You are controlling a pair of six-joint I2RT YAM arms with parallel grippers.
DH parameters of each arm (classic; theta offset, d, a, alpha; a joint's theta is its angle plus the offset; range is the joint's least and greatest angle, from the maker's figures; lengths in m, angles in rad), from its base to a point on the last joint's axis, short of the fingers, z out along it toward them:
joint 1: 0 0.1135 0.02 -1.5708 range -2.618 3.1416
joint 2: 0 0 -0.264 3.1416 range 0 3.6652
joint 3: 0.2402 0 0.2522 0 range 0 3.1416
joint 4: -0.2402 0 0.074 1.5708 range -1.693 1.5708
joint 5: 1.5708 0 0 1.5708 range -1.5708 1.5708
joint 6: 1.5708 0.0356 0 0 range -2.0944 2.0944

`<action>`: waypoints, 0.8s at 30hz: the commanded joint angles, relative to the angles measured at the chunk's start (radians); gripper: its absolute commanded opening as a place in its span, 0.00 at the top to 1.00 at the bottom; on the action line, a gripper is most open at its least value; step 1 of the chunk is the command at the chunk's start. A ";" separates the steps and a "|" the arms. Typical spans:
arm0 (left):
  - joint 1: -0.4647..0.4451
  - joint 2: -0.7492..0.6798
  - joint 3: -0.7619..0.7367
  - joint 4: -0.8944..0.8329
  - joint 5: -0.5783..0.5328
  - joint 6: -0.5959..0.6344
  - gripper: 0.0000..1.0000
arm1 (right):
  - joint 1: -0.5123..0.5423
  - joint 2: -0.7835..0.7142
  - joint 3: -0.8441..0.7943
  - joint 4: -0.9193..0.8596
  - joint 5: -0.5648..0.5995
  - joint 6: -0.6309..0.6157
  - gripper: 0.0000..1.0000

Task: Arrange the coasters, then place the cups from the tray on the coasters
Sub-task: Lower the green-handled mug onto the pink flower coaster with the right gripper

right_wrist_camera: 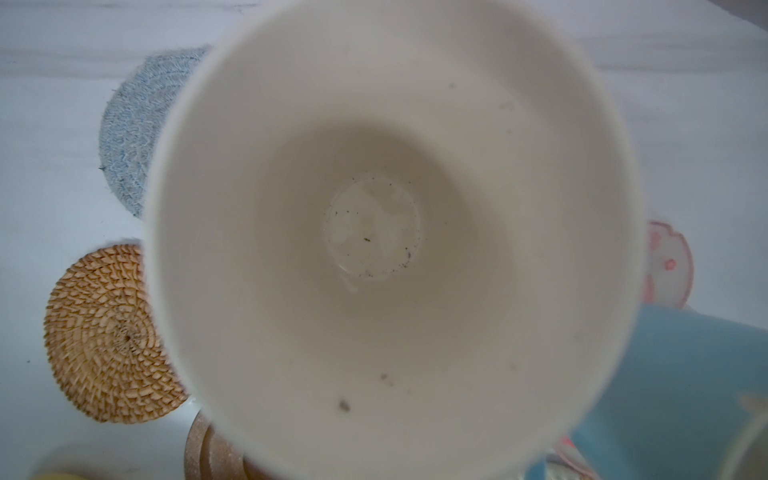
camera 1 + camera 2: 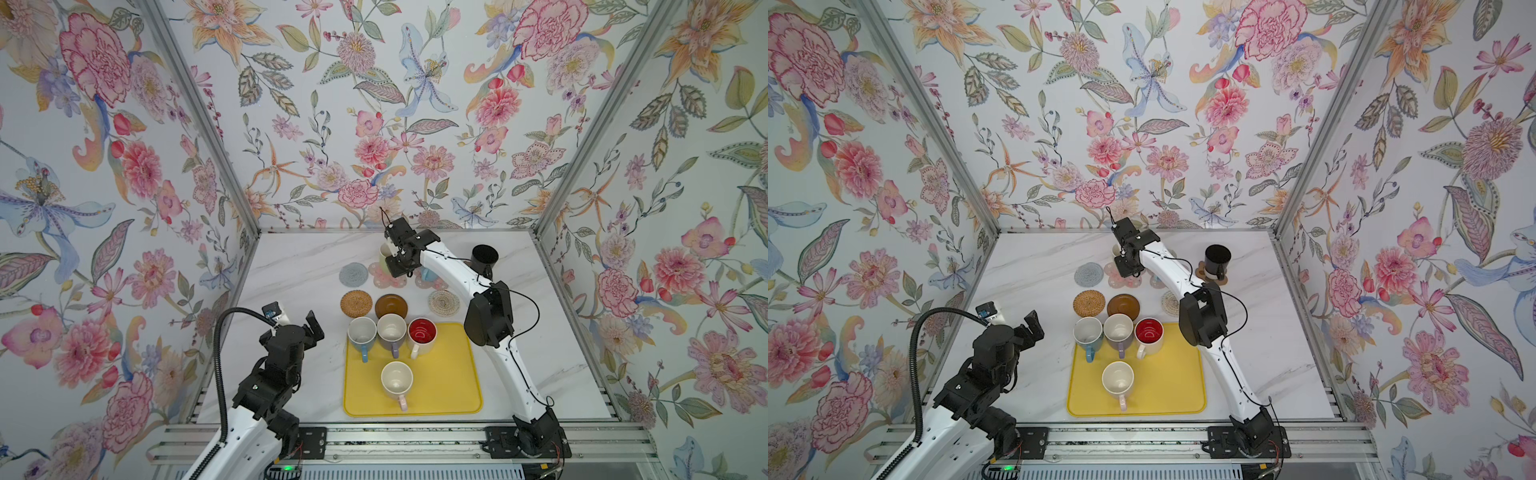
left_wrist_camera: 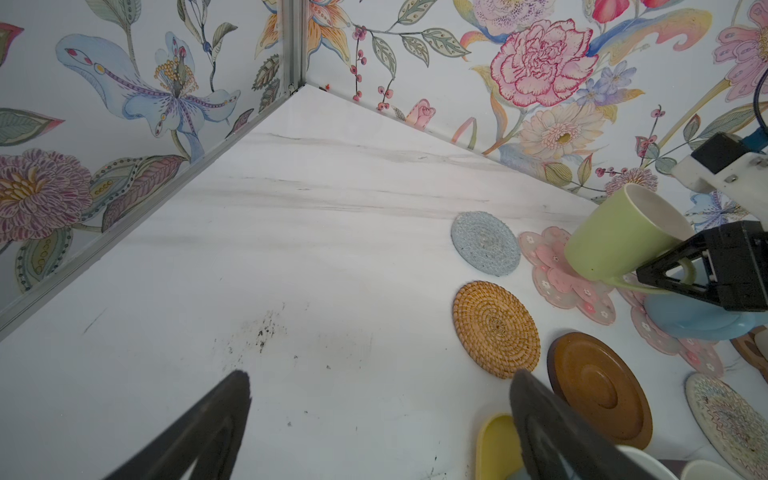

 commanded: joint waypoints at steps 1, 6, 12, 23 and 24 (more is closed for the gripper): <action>0.013 0.002 0.012 -0.009 0.012 -0.007 0.01 | -0.007 0.018 0.047 0.035 0.008 -0.015 1.00; 0.014 0.005 0.016 -0.009 0.012 -0.006 0.01 | -0.007 0.029 0.054 0.036 0.006 -0.015 1.00; 0.013 0.008 0.019 -0.008 0.013 -0.004 0.01 | -0.008 0.038 0.056 0.035 0.002 -0.013 1.00; 0.015 0.008 0.018 -0.006 0.013 -0.003 0.01 | -0.006 0.045 0.046 0.035 -0.001 -0.010 0.95; 0.015 0.009 0.019 -0.007 0.013 -0.004 0.01 | -0.007 0.042 0.045 0.035 -0.001 -0.010 0.92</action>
